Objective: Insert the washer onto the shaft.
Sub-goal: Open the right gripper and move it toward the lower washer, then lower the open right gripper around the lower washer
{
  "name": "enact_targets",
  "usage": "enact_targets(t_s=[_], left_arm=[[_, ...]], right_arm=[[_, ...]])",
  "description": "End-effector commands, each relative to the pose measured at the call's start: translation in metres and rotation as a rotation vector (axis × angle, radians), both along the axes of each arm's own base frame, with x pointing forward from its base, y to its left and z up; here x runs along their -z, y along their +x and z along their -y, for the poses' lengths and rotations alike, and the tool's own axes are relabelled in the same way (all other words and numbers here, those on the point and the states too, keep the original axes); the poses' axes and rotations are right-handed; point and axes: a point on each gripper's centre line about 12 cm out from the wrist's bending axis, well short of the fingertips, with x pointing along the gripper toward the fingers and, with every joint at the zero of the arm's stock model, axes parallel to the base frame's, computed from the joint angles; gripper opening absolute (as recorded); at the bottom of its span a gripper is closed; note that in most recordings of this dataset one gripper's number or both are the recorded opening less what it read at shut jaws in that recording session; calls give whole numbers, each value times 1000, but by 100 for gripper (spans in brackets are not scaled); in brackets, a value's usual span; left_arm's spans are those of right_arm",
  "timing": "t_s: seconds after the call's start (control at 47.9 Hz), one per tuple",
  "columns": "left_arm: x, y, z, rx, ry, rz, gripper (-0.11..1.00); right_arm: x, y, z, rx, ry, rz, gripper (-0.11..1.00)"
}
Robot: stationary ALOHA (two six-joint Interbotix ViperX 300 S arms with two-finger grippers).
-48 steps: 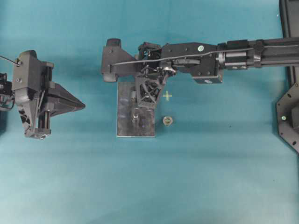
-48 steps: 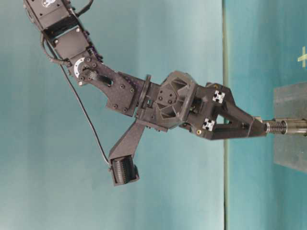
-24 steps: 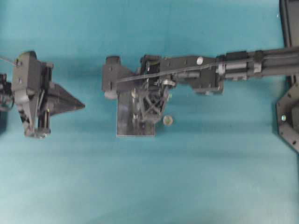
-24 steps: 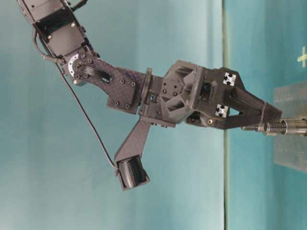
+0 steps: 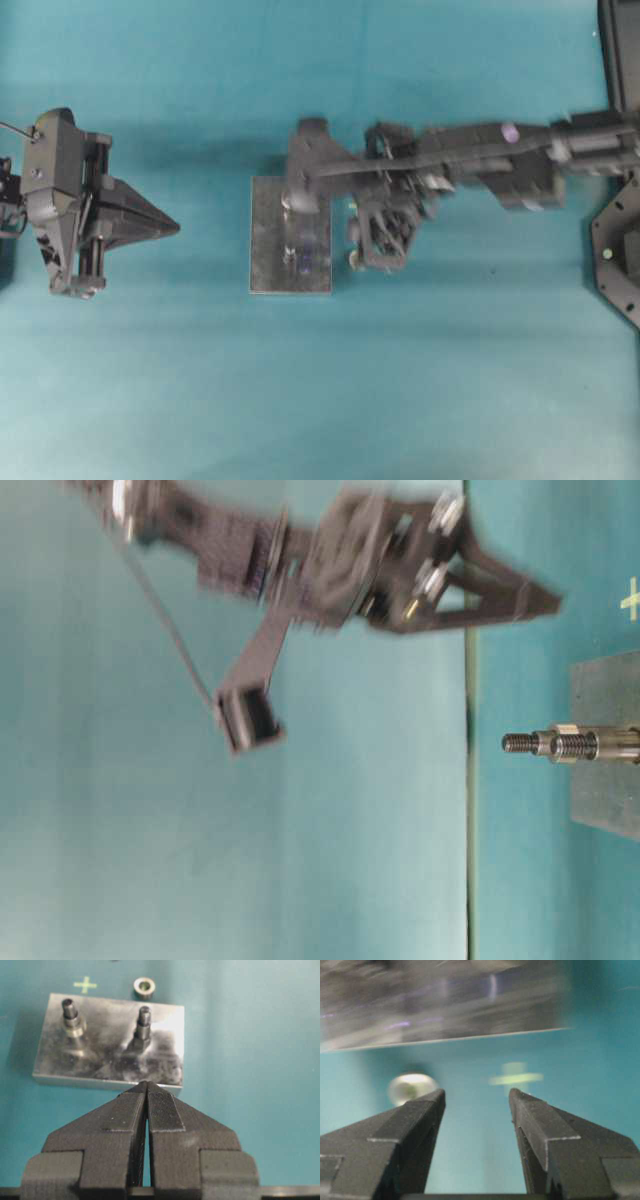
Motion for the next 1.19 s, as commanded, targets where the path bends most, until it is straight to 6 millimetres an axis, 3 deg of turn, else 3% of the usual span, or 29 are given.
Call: enact_targets(t_s=[0.0, 0.188, 0.439, 1.17], left_arm=[[-6, 2, 0, 2, 1, 23, 0], [-6, 2, 0, 2, 0, 23, 0], [-8, 2, 0, 2, 1, 28, 0], [-8, 3, 0, 2, 1, 29, 0]], right_arm=[[-11, -1, -14, -2, 12, 86, 59], [8, -7, -30, 0, 33, 97, 59], [29, -7, -31, 8, 32, 65, 59], [53, -6, -29, 0, 19, 30, 58]])
